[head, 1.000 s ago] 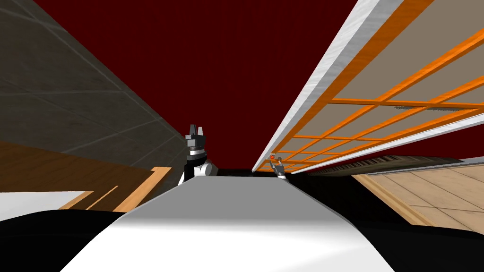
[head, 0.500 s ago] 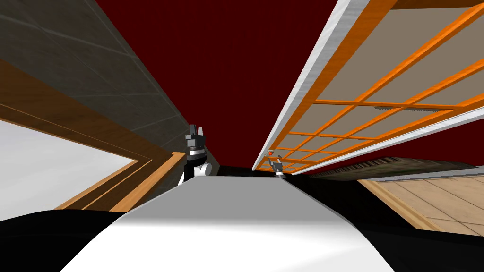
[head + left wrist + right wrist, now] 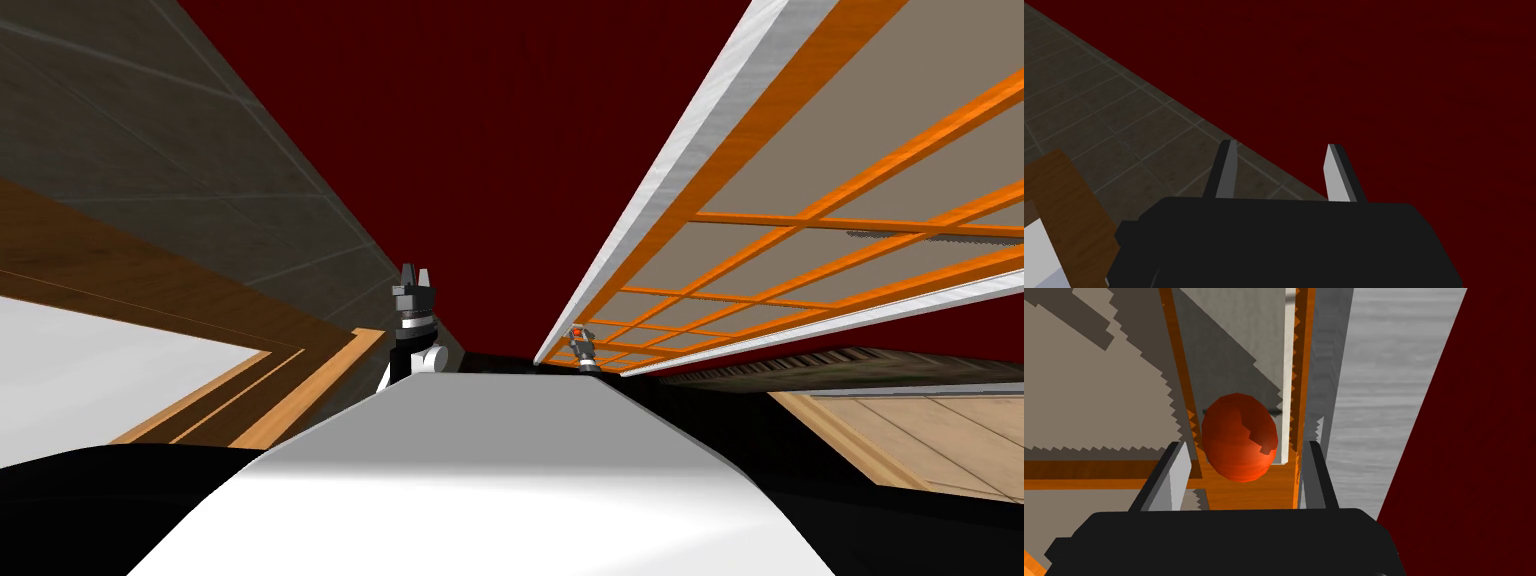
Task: Pull the door open
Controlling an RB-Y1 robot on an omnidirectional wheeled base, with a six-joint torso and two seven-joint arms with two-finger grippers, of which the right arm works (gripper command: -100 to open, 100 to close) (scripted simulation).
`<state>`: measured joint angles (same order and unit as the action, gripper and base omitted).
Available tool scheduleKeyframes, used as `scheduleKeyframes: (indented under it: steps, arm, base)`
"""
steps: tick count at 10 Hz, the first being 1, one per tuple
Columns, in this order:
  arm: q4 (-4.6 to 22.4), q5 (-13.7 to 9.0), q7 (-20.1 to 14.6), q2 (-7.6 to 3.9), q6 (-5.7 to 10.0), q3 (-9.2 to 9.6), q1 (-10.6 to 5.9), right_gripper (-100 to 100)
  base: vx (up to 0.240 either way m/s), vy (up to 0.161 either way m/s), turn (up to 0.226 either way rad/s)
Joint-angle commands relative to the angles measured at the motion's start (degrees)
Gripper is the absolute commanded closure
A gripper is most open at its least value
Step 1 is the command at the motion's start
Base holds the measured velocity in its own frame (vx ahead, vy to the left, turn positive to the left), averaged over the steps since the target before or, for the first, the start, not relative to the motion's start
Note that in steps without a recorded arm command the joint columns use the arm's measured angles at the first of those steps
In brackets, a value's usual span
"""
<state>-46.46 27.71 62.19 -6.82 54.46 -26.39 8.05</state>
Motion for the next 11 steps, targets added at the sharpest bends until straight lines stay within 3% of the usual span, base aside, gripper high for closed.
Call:
scheduleKeyframes:
  steps: [1, 5, 11]
  arm:
    - [-0.05, -0.02, -0.05, -0.09, -0.14, -0.05, -0.09, 100]
    - [-0.05, -0.02, -0.05, -0.09, -0.14, -0.05, -0.09, 100]
    - [-0.21, -3.43, -8.04, -0.41, -0.34, 2.38, -0.35, 100]
  base:
    - [-0.023, 0.002, -0.004]
    - [-0.003, 0.0, 0.003]
    - [-0.039, -0.009, 0.021]
